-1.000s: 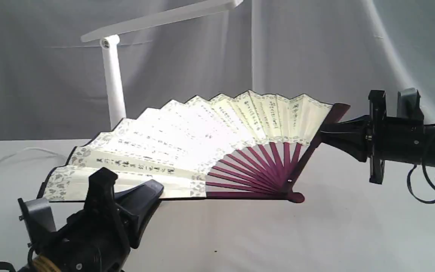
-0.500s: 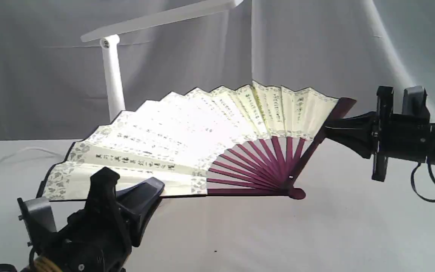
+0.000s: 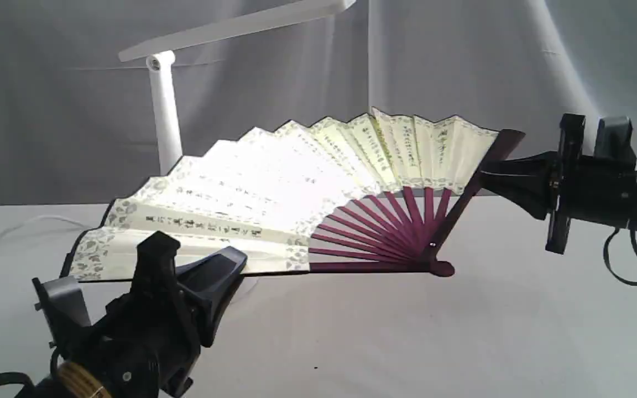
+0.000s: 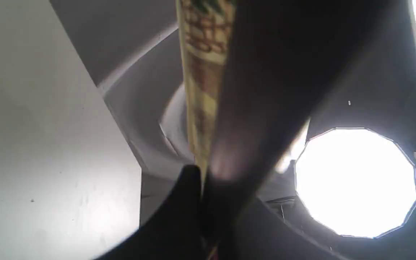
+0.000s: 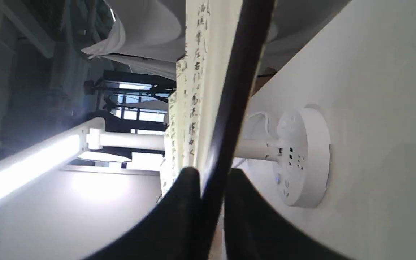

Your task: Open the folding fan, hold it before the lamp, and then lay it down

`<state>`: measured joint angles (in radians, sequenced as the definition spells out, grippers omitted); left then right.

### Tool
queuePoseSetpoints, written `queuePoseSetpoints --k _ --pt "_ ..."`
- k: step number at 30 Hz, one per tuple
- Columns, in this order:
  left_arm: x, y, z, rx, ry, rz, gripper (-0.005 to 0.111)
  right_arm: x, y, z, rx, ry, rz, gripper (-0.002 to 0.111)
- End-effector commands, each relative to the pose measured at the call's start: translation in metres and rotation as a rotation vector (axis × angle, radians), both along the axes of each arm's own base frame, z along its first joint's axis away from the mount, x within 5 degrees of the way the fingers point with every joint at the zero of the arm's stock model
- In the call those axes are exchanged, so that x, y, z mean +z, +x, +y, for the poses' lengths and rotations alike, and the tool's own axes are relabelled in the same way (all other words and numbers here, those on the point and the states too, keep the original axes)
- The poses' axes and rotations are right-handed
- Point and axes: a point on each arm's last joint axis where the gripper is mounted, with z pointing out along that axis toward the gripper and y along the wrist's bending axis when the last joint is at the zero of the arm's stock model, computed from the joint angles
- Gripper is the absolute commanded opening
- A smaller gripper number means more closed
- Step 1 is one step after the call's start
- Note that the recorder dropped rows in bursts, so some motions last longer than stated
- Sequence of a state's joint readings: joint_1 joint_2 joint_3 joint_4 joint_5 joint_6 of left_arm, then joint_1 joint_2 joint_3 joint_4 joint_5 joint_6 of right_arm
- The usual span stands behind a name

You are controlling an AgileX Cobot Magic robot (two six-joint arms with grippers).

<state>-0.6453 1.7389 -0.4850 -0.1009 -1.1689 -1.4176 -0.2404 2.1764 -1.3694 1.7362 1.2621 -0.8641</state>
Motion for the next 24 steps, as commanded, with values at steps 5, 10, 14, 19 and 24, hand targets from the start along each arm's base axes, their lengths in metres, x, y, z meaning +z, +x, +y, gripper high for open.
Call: queuePoseSetpoints --k 5,10,14,19,24 --pt "0.016 0.003 -0.005 -0.009 -0.072 -0.072 0.000 0.002 0.003 -0.010 -0.055 -0.031 -0.013 0.000" --pt "0.022 0.002 -0.004 -0.011 -0.087 -0.084 0.000 0.002 0.002 -0.016 -0.068 -0.023 -0.001 0.000" --pt "0.036 0.000 0.000 0.008 -0.092 -0.135 0.000 0.002 0.002 -0.015 -0.067 -0.016 0.007 0.000" --pt "0.045 -0.001 0.004 0.038 -0.122 -0.154 0.000 0.008 0.005 -0.016 -0.069 -0.010 0.002 0.000" --pt "0.045 -0.001 0.004 0.038 -0.120 -0.155 0.000 0.032 0.019 -0.019 -0.071 -0.008 -0.059 0.000"
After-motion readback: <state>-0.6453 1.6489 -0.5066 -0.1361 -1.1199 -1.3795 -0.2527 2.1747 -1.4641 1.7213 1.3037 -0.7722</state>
